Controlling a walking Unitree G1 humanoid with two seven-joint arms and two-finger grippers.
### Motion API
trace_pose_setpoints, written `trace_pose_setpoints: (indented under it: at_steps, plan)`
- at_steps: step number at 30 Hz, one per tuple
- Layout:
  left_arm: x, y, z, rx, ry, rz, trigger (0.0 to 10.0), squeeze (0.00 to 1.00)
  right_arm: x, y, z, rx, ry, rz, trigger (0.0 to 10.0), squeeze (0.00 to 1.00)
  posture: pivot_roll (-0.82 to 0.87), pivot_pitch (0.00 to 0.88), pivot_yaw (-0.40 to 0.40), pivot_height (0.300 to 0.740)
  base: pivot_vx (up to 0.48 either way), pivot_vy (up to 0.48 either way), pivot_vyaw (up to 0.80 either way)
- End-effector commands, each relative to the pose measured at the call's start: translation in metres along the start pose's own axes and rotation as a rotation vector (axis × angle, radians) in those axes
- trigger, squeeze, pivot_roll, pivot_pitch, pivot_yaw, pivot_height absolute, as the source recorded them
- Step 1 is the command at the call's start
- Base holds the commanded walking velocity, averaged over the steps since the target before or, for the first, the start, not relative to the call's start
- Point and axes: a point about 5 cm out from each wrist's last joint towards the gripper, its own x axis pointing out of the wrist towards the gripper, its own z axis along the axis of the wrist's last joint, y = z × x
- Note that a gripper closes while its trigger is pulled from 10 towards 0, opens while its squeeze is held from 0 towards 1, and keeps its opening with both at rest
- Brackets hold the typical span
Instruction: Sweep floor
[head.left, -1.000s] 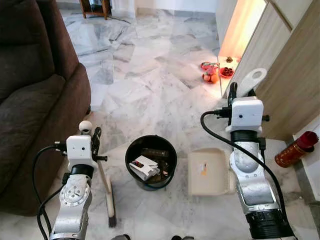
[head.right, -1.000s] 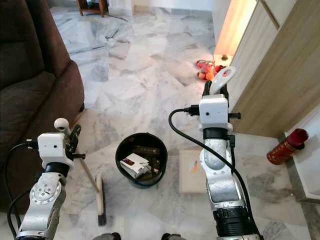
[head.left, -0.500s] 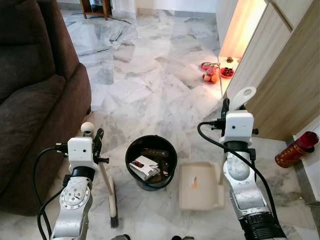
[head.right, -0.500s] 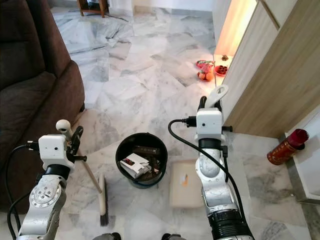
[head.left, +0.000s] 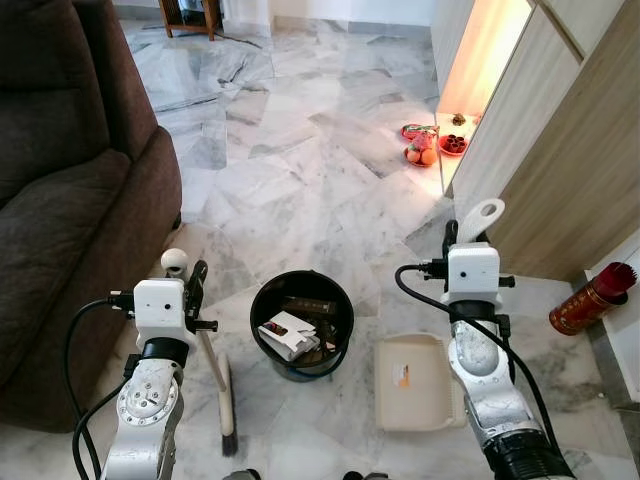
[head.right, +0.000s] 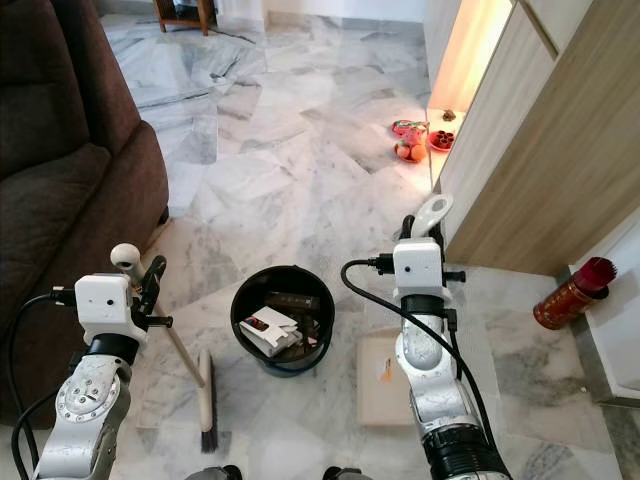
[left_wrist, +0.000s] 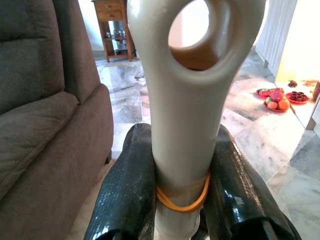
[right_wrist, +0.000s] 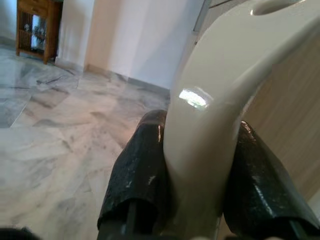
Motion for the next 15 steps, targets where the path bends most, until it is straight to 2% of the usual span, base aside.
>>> trace_pose_setpoints:
  at_steps: [1, 15]
  plan:
    - [0.001, -0.001, 0.006, 0.008, -0.027, -0.014, 10.0, 0.00, 0.002, 0.003, 0.003, 0.008, -0.025, 0.011, 10.0, 0.00, 0.16, 0.180, -0.019, 0.740, 0.000, 0.000, 0.00]
    - [0.001, -0.001, 0.007, 0.006, -0.033, -0.015, 10.0, 0.00, 0.000, 0.008, -0.009, 0.012, 0.003, 0.033, 10.0, 0.00, 0.14, 0.166, -0.019, 0.740, 0.000, 0.000, 0.00]
